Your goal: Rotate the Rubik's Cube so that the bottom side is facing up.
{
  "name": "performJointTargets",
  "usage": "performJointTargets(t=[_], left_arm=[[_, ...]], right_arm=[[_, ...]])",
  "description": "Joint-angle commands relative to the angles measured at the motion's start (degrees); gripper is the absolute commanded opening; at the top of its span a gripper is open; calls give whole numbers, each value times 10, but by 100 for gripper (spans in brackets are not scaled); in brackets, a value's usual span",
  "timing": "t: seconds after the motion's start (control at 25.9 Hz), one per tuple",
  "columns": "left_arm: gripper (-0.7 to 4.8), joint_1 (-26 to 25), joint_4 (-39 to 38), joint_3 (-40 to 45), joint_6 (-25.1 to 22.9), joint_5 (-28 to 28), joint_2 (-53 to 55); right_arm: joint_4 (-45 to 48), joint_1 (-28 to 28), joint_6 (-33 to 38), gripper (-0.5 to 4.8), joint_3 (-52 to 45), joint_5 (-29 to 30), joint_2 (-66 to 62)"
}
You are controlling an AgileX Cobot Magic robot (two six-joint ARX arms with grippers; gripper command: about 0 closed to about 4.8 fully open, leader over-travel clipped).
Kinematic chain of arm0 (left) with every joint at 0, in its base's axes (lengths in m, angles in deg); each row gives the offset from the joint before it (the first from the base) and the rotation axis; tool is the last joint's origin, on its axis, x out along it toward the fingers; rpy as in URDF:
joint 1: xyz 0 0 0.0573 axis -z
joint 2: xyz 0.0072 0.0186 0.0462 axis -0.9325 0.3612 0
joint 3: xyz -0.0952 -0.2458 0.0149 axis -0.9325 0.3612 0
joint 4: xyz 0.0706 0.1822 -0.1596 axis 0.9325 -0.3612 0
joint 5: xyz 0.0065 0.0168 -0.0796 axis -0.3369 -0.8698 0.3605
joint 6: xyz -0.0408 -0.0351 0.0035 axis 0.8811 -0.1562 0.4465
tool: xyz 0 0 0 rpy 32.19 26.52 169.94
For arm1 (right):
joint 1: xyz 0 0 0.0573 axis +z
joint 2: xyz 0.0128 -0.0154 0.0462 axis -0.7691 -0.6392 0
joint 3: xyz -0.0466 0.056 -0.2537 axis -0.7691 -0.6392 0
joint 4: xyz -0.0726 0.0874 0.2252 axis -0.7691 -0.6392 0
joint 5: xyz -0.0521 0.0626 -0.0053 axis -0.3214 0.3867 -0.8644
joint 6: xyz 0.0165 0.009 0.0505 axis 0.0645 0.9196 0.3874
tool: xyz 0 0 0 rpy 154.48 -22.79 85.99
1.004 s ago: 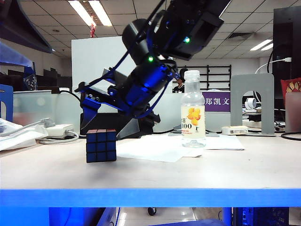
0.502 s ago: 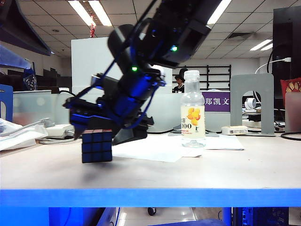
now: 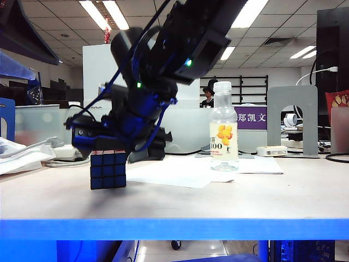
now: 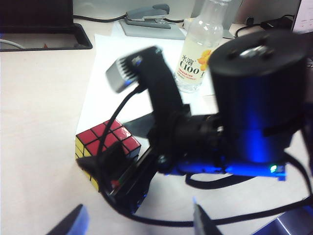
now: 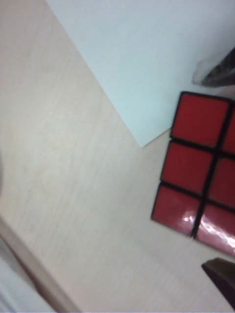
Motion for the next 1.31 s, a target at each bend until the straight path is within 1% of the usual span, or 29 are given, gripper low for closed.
performJointTargets(t=[0.04,0.39,0.42,0.46,0.54,0.58,0.62,0.73,0.81,1.0,1.08,1.2,1.31], left_arm=[[287,-1,-1,-3,-1,-1,-1],[287,-1,-1,-3,-2,-1,-1],[287,-1,-1,-3,-2,-1,-1],[287,-1,-1,-3,-2,-1,-1],[287,-1,-1,-3,-2,-1,-1],[287,-1,-1,-3,-2,-1,-1],[287,-1,-1,-3,-2,-1,-1],[287,-1,-2,-3,-2,-1,-1],[287,-1,-2,-3,-2,-1,-1],[287,-1,-3,-3,-2,-1,-1],[287,-1,-5,-3,-2,-1,-1],[287,-1,-9,-3,-2,-1,-1],[287,-1,-9,-3,-2,-1,-1]], right_arm=[[2,2,0,479,4,6,-2],[0,-7,-1,475,7,2,-2],[-3,-7,-1,458,7,2,-2],[-7,-7,-1,423,7,2,-2],[-9,-7,-1,398,7,8,-3],[-9,-7,-1,398,7,8,-4],[-12,-7,-2,382,7,10,-7],[-21,-10,-3,308,7,27,-9],[-24,-12,-3,274,7,32,-9],[-24,-17,-3,261,7,39,-9],[-24,-20,-3,250,7,56,-9],[-24,-21,-3,246,7,63,-8],[-20,-23,-3,245,7,100,-8]])
